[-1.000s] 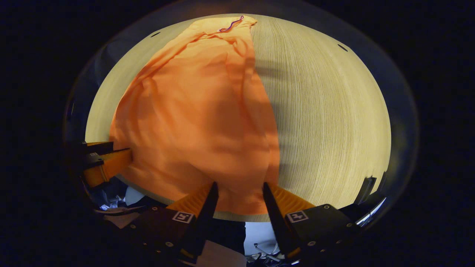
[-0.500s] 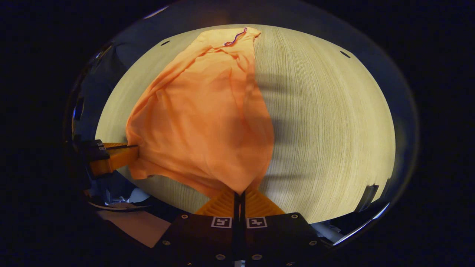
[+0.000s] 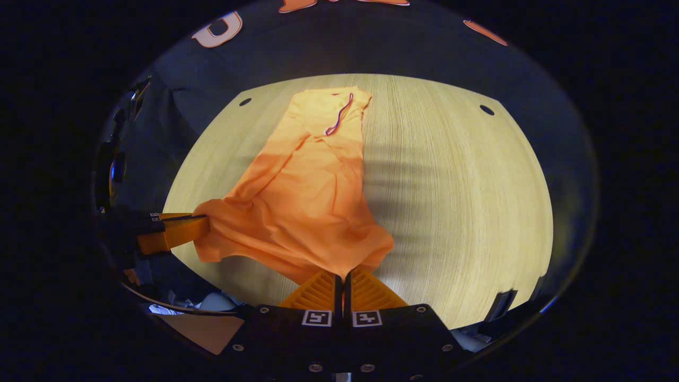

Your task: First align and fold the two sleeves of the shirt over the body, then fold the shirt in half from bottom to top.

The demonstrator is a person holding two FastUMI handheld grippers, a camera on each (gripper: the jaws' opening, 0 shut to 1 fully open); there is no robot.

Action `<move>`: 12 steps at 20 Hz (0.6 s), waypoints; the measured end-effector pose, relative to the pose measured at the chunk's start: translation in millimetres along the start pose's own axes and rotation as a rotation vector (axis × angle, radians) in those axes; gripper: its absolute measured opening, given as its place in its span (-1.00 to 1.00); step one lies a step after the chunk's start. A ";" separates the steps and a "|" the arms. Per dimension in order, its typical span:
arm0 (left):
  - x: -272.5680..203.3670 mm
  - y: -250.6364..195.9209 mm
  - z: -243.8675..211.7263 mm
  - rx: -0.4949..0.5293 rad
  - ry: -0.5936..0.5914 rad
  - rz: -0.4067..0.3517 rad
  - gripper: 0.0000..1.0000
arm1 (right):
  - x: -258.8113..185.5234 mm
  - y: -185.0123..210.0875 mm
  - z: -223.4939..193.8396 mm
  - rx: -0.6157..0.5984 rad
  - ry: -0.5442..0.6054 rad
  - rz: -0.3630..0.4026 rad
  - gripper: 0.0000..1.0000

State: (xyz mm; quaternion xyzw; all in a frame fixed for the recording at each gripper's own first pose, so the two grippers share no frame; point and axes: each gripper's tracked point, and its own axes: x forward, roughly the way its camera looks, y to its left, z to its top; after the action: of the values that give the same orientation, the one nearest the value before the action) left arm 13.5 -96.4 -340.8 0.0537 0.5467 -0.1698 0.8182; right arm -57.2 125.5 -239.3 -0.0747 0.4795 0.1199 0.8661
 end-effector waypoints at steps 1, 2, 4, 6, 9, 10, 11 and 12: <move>0.4 1.2 10.8 -0.007 -0.013 0.003 -0.99 | -2.4 0.6 11.3 -0.002 -0.016 0.006 -1.00; 2.3 2.7 25.3 -0.014 -0.038 0.002 -0.99 | -3.7 -0.5 25.0 0.003 -0.038 0.006 -1.00; 6.6 8.1 54.3 -0.025 -0.069 0.004 -0.99 | -0.3 -1.8 49.9 0.003 -0.071 0.001 -1.00; 10.9 17.3 90.9 -0.020 -0.106 0.012 -0.99 | 4.5 -3.3 80.0 0.008 -0.107 0.002 -0.99; 18.5 29.1 143.3 -0.015 -0.147 0.016 -0.99 | 13.4 -6.5 123.7 0.014 -0.145 -0.009 -1.00; 21.5 33.6 162.7 -0.012 -0.162 0.018 -0.99 | 14.7 -8.5 138.2 0.009 -0.157 -0.016 -1.00; 26.8 34.0 174.1 -0.009 -0.175 0.020 -0.99 | 18.6 -10.5 154.3 0.003 -0.171 -0.022 -0.99; 37.0 39.9 206.6 -0.006 -0.193 0.021 -0.99 | 26.8 -12.4 177.6 -0.002 -0.183 -0.035 -0.99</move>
State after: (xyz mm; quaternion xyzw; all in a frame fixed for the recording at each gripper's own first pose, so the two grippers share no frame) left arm 220.7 -123.7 -296.6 0.0401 0.4654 -0.1640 0.8689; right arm 104.3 160.6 -168.0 -0.0726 0.3967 0.1115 0.9083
